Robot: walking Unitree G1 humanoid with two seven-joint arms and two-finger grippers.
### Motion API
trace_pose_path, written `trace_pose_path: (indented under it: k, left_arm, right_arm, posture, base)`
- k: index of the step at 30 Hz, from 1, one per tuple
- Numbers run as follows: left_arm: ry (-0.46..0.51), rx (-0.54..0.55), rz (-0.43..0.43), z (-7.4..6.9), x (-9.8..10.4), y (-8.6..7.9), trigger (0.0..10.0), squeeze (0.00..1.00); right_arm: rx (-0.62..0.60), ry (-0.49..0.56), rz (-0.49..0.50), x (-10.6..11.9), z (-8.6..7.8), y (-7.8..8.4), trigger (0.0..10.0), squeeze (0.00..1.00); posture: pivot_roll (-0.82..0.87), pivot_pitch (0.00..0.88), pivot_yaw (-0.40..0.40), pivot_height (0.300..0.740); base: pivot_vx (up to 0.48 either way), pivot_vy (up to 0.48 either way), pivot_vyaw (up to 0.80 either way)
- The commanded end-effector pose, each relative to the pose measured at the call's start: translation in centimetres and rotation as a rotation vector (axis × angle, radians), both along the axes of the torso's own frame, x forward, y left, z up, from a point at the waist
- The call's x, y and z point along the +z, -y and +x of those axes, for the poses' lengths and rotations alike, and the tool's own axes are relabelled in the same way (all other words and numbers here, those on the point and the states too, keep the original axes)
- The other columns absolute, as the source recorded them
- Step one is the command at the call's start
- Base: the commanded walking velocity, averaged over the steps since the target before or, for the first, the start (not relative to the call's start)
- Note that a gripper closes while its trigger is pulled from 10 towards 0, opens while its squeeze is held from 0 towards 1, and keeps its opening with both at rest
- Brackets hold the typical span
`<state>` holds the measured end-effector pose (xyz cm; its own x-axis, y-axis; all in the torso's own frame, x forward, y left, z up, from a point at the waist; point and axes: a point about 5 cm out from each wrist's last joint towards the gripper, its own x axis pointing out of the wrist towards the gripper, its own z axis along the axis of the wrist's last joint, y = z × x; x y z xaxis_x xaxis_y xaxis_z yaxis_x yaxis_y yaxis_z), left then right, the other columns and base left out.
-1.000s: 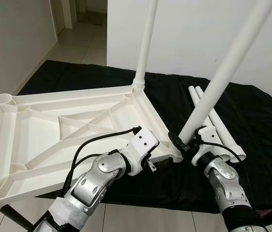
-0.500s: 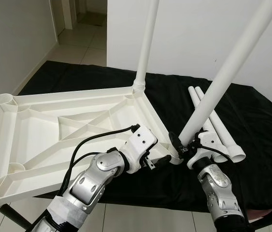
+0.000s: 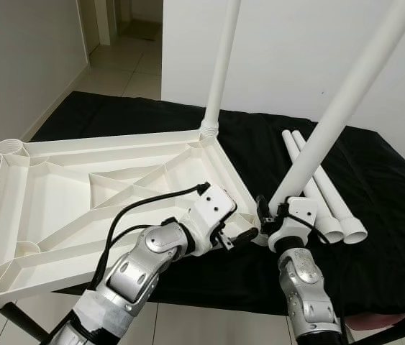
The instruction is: Building children table
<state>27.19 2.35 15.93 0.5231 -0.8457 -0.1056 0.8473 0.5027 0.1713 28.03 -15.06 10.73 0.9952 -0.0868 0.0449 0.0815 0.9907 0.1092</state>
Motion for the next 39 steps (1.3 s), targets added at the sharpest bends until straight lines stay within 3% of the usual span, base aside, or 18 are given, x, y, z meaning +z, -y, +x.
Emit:
trace_pose_path:
  k: [1, 10, 11, 12, 19, 21, 22, 26, 27, 37, 39]
  left_arm:
    - [0.015, -0.014, 0.004, 0.2, 0.2, 0.0, 10.0, 0.00]
    - [0.027, -0.017, -0.012, 0.4, 0.6, 0.3, 10.0, 0.00]
    - [0.031, -0.016, -0.011, 0.5, 0.7, 0.4, 10.0, 0.00]
    - [0.034, -0.014, -0.014, 0.5, 0.8, 0.4, 10.0, 0.00]
    - [0.042, -0.006, -0.017, 0.6, 1.0, 0.4, 10.0, 0.00]
    - [0.045, 0.000, -0.018, 0.7, 1.1, 0.2, 10.0, 0.00]
    - [0.047, 0.002, -0.017, 0.6, 1.1, 0.1, 10.0, 0.00]
    - [0.047, 0.004, -0.013, 0.6, 1.0, -0.2, 10.0, 0.00]
    - [0.044, -0.001, -0.009, 0.5, 1.1, -0.1, 10.0, 0.00]
    - [0.031, -0.029, 0.003, 0.1, 0.6, 0.1, 10.0, 0.00]
    - [0.031, -0.029, 0.003, 0.1, 0.6, 0.1, 10.0, 0.00]
  right_arm:
    - [-0.067, -0.153, 0.042, -2.9, -1.0, 0.6, 10.0, 0.00]
    - [-0.073, -0.134, 0.082, -2.1, -0.4, 0.1, 10.0, 0.00]
    - [-0.070, -0.124, 0.072, -1.9, -0.3, 0.0, 10.0, 0.19]
    - [-0.061, -0.109, 0.068, -1.6, -0.2, -0.1, 10.0, 1.00]
    - [0.001, -0.041, 0.063, -0.3, 0.1, -0.2, 10.0, 1.00]
    - [0.052, -0.021, 0.056, 0.1, 0.4, 0.6, 10.0, 0.96]
    - [0.107, -0.002, 0.026, 0.3, 0.7, 1.3, 10.0, 0.00]
    - [0.216, 0.009, -0.038, 0.6, 1.2, 2.2, 10.0, 0.00]
    - [0.309, 0.012, -0.071, 0.8, 1.4, 2.2, 10.0, 0.00]
    - [0.540, 0.006, -0.169, 1.0, 2.3, 2.0, 10.0, 0.00]
    - [0.540, 0.006, -0.169, 1.0, 2.3, 2.0, 10.0, 0.00]
  posture:
    - [-0.07, 0.000, -0.076, 0.740]
    - [-0.07, 0.000, -0.074, 0.740]
    - [-0.06, 0.000, -0.077, 0.740]
    - [-0.06, 0.000, -0.083, 0.740]
    - [-0.05, 0.000, -0.090, 0.740]
    - [-0.04, 0.000, -0.088, 0.740]
    - [-0.03, 0.000, -0.088, 0.740]
    - [-0.03, 0.000, -0.084, 0.740]
    - [-0.03, 0.000, -0.083, 0.740]
    - [-0.03, 0.000, -0.091, 0.740]
    - [-0.03, 0.000, -0.091, 0.740]
  base:
    - [0.000, 0.000, 0.00]
    - [0.000, 0.000, 0.00]
    - [0.000, 0.000, 0.00]
    - [0.000, 0.000, 0.00]
    - [0.000, 0.000, 0.00]
    - [0.000, 0.000, 0.00]
    - [0.000, 0.000, 0.00]
    - [0.000, 0.000, 0.00]
    - [0.000, 0.000, 0.00]
    - [0.000, 0.000, 0.00]
    - [0.000, 0.000, 0.00]
